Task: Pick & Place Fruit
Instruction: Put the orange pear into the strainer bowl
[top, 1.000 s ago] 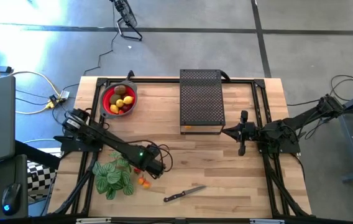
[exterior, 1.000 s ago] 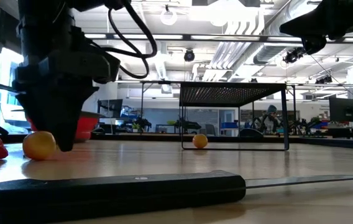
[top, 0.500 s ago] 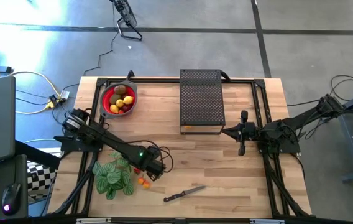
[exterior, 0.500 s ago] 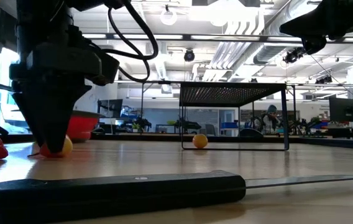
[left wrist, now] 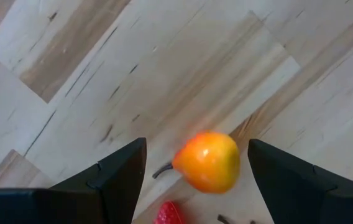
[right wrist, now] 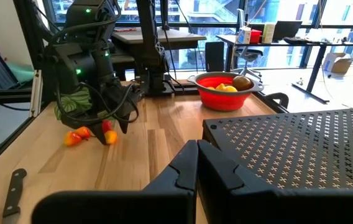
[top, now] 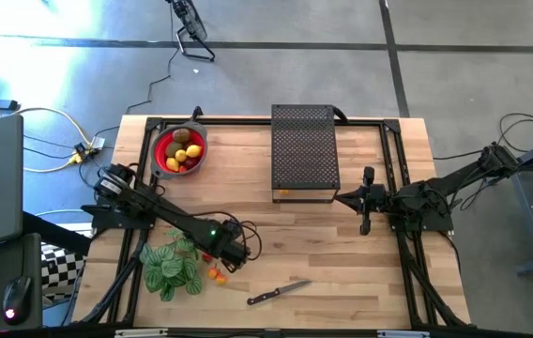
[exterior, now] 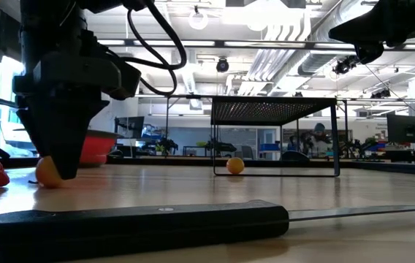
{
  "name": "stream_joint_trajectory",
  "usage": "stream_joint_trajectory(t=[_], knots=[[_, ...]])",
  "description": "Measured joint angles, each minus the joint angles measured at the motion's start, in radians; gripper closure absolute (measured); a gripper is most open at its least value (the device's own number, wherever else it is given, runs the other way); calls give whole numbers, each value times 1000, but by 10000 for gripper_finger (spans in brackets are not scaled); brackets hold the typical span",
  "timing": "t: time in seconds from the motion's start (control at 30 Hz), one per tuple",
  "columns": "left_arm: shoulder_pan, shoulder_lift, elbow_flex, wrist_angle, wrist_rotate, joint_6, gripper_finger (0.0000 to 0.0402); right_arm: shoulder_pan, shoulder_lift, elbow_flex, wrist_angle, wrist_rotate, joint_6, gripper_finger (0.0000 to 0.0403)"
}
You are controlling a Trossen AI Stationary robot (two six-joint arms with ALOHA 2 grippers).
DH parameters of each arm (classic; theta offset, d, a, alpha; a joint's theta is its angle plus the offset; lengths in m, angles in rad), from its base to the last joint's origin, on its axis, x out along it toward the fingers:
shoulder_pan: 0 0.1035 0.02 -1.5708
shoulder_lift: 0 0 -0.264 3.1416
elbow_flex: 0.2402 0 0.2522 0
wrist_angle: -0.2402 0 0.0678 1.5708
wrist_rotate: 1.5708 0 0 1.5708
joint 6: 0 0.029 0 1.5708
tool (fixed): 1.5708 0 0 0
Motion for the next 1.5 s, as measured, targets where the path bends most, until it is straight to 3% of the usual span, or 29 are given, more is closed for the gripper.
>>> stream_joint_trajectory(t=[1.5], knots=[[0, -1, -28, 43, -38, 279, 128, 0, 0, 0, 0, 0, 8, 400]])
